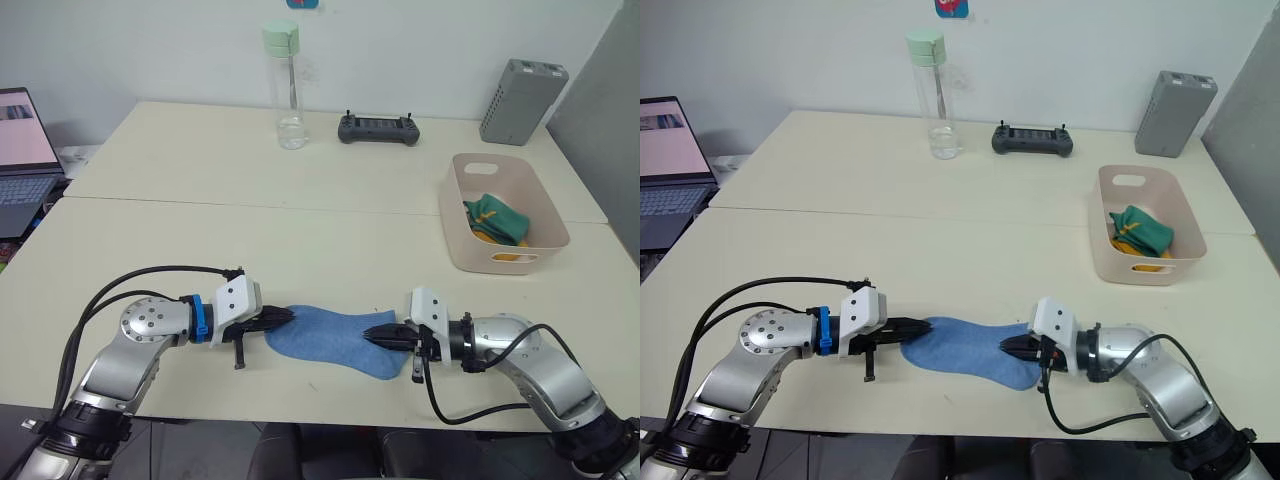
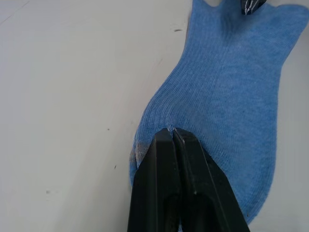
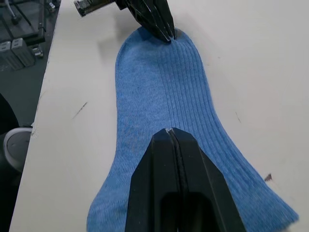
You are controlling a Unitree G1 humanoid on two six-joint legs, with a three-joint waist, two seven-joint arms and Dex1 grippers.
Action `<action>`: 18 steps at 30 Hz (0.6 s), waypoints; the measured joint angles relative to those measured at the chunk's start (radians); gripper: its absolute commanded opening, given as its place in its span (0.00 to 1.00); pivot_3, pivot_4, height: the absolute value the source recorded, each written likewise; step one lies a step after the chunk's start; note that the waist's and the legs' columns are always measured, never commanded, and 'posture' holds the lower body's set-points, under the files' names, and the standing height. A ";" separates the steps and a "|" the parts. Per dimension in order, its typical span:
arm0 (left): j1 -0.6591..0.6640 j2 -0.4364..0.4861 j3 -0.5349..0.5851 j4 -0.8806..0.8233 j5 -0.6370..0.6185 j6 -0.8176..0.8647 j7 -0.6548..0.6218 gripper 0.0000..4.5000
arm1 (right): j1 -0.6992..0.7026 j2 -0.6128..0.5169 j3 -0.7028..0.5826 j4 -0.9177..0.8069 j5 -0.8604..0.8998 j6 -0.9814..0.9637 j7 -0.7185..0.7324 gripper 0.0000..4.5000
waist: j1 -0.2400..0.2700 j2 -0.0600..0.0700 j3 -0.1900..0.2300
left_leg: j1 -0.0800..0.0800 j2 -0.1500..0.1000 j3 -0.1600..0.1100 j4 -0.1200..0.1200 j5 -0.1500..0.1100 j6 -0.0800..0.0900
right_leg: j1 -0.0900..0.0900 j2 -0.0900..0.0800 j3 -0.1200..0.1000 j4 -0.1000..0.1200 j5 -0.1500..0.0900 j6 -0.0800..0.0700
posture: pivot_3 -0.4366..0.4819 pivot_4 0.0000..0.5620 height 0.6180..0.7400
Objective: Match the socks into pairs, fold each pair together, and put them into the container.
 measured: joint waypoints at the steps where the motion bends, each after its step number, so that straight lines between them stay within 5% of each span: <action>1: 0.000 0.000 0.000 0.000 0.002 -0.001 0.001 0.01 | -0.002 0.000 0.001 0.002 -0.002 0.000 0.000 0.00 | 0.000 0.000 0.000 | 0.000 0.000 0.000 0.000 0.000 0.000 | 0.000 0.000 0.000 0.000 0.000 0.000 | 0.48 0.27 1.00; 4: 0.001 0.000 0.000 0.005 0.002 -0.001 -0.002 0.05 | -0.007 -0.001 0.000 0.015 -0.012 0.000 0.001 0.00 | 0.000 0.000 0.000 | 0.000 0.000 0.000 0.000 0.000 0.000 | 0.000 0.000 0.000 0.000 0.000 0.000 | 0.48 0.27 1.00; 10: 0.006 0.000 0.015 0.022 -0.003 0.000 -0.008 0.37 | -0.007 -0.006 -0.004 0.017 -0.015 0.001 0.006 0.00 | 0.000 0.000 0.000 | 0.000 0.000 0.000 0.000 0.000 0.000 | 0.000 0.000 0.000 0.000 0.000 0.000 | 0.48 0.27 1.00; 14: 0.003 0.005 0.040 0.004 -0.020 0.000 -0.013 0.37 | -0.020 -0.001 -0.011 0.021 -0.016 0.004 0.006 0.00 | 0.000 0.000 0.000 | 0.000 0.000 0.000 0.000 0.000 0.000 | 0.000 0.000 0.000 0.000 0.000 0.000 | 0.48 0.27 1.00; 18: -0.006 -0.016 0.010 -0.029 -0.016 -0.005 -0.018 0.18 | -0.066 0.038 0.003 0.059 -0.037 -0.003 0.005 0.00 | 0.000 0.000 0.000 | 0.001 0.000 0.000 0.000 0.000 0.000 | 0.001 0.000 0.000 0.000 0.000 0.000 | 0.48 0.27 1.00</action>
